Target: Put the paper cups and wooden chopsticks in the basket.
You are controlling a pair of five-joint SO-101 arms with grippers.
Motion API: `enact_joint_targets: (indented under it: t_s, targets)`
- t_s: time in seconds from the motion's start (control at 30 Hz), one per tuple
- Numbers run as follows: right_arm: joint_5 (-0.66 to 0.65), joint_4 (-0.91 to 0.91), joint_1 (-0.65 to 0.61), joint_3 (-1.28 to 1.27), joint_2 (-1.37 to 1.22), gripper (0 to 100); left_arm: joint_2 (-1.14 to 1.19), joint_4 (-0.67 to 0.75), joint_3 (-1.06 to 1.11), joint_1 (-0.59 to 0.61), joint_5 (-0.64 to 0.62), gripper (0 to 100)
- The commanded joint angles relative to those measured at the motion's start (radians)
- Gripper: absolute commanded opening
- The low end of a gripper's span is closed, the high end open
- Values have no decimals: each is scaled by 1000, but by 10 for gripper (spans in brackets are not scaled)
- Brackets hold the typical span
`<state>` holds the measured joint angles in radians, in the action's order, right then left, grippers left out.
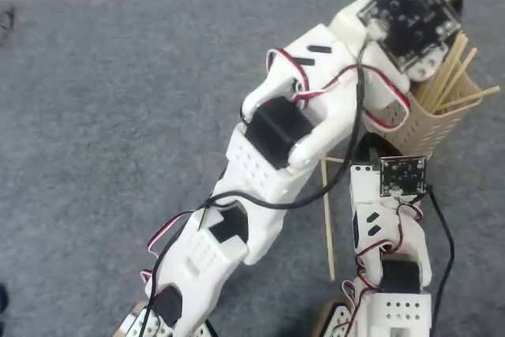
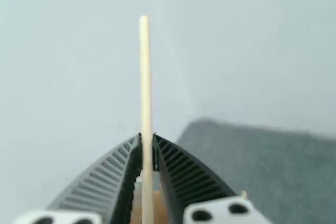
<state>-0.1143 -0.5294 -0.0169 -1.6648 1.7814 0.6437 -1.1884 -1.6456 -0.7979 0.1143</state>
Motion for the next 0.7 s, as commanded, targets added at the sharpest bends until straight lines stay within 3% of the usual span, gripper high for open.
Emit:
enact_joint_targets:
  t_s: [0.0, 0.1, 0.23, 0.53, 0.67]
  targets:
    - [-25, 4, -8, -20, -2, 6, 15, 259, -31, -5, -106, 13]
    - [-26, 4, -7, -20, -2, 6, 80, 423, -31, -9, -118, 13]
    - [-26, 4, -7, -20, -2, 6, 167, 540, -31, -9, -118, 13]
    - [-26, 4, -8, -20, -4, 6, 347, 572, -31, -34, -120, 12]
    - [-26, 4, -8, -20, -4, 6, 396, 678, -31, -55, -115, 12]
